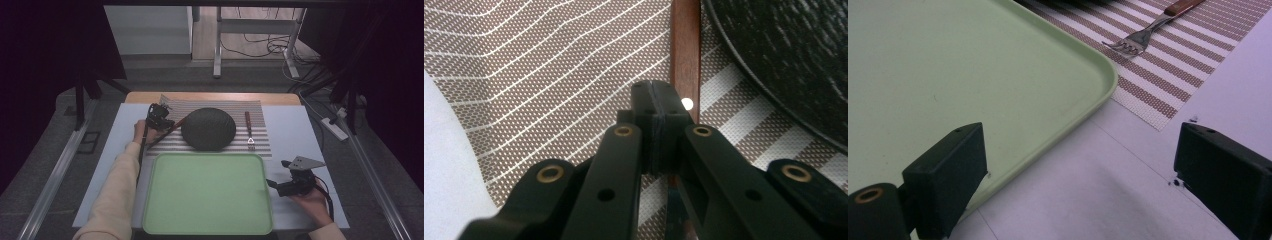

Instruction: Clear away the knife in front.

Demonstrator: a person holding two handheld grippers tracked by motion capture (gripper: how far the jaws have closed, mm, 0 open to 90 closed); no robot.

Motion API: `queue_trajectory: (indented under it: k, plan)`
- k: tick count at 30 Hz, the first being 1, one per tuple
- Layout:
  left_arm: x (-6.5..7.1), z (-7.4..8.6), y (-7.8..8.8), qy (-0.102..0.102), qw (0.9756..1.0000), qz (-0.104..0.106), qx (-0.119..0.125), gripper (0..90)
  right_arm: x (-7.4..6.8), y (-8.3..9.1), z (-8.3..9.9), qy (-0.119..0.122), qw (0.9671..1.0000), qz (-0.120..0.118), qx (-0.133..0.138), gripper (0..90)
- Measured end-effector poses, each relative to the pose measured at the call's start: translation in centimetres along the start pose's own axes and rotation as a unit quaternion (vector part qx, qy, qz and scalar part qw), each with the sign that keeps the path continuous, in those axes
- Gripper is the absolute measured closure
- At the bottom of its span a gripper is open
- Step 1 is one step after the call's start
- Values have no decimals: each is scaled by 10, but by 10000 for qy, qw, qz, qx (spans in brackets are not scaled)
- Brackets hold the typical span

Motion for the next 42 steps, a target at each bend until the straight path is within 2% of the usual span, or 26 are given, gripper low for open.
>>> queue_trajectory:
  k: [3, 6, 8, 12, 14, 15, 16, 17, 18, 19, 20, 21, 22, 23, 26, 27, 28, 31, 36, 37, 38, 39, 40, 41, 42]
  plan:
    - [-1, -2, 9, 17, 9999, -54, 154, 866, 0, 0, 0, -1, 10000, 6, 9, 68]
    - [-1, -3, 19, 2, 9996, -97, 256, 688, 0, 0, 0, -11, 10000, -1, 16, 68]
    - [0, -5, 35, -24, 9993, -126, 348, 565, 0, 0, 0, -8, 10000, -7, 2, 68]
    - [3, -5, 51, -131, 9995, -99, 272, 379, 0, 0, 0, -13, 10000, -4, -2, 68]
    - [4, -5, 54, -178, 9995, -102, 227, 324, 0, 0, 0, -8, 10000, 3, -18, 68]
    - [6, -6, 59, -319, 9994, -83, 139, 299, 0, 0, 0, -6, 10000, 6, -21, 68]
    - [6, -6, 59, -319, 9994, -83, 139, 269, 0, 0, 0, -6, 10000, 6, -21, 68]
    - [8, -7, 62, -443, 9990, 2, 26, 260, 0, 0, 0, -1, 10000, 2, -31, 69]
    - [8, -7, 62, -443, 9990, 2, 26, 255, 0, 0, 0, -1, 10000, 2, -31, 69]
    - [10, -9, 61, -549, 9983, 12, -177, 247, 0, -1, 0, 1, 10000, -1, -35, 70]
    - [10, -9, 61, -549, 9983, 12, -177, 242, 0, -1, 0, 1, 10000, -3, -42, 70]
    - [12, -11, 56, -668, 9970, 9, -387, 237, 0, -1, 0, -8, 10000, -2, -41, 70]
    - [12, -11, 56, -668, 9970, 9, -387, 237, 0, -1, 0, -8, 10000, -2, -41, 70]
    - [14, -11, 49, -730, 9960, -13, -520, 238, 0, -1, 1, -8, 10000, -8, -55, 70]
    - [14, -12, 42, -731, 9957, -29, -576, 247, 0, -1, 1, -12, 10000, -11, -55, 70]
    - [13, -12, 35, -749, 9947, -44, -705, 247, 0, -1, 1, -12, 10000, -12, -58, 70]
    - [13, -12, 35, -749, 9947, -44, -705, 247, 0, -1, 1, -12, 10000, -12, -58, 70]
    - [11, -11, 23, -762, 9927, -59, -937, 264, 0, -2, 1, -6, 10000, -12, -76, 70]
    - [8, -12, 15, -788, 9908, -103, -1093, 306, 0, -2, 1, -5, 10000, -38, -67, 70]
    - [8, -13, 13, -818, 9898, -63, -1163, 322, 0, -2, 1, -6, 10000, -41, -81, 70]
    - [8, -13, 13, -818, 9898, -63, -1163, 332, 0, -2, 1, -6, 10000, -41, -81, 70]
    - [7, -15, 11, -854, 9886, -23, -1242, 352, 0, -2, 1, -8, 10000, -39, -84, 70]
    - [7, -15, 11, -854, 9886, -23, -1242, 369, 0, -2, 1, -8, 10000, -38, -84, 70]
    - [7, -16, 10, -884, 9874, -1, -1316, 385, 0, -2, 1, -6, 10000, -37, -83, 70]
    - [7, -16, 10, -884, 9874, -1, -1316, 404, 0, -2, 1, -6, 10000, -37, -83, 70]
Point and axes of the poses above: each handheld gripper's, and its own axes: y roughly backward along the jaws, z roughly out of its underside, x roughly to its right, the point moved 1 cm from there along -y, roughly forward along the jaws, and after that the axes turned 2 degrees about x, right-handed, at the moved point
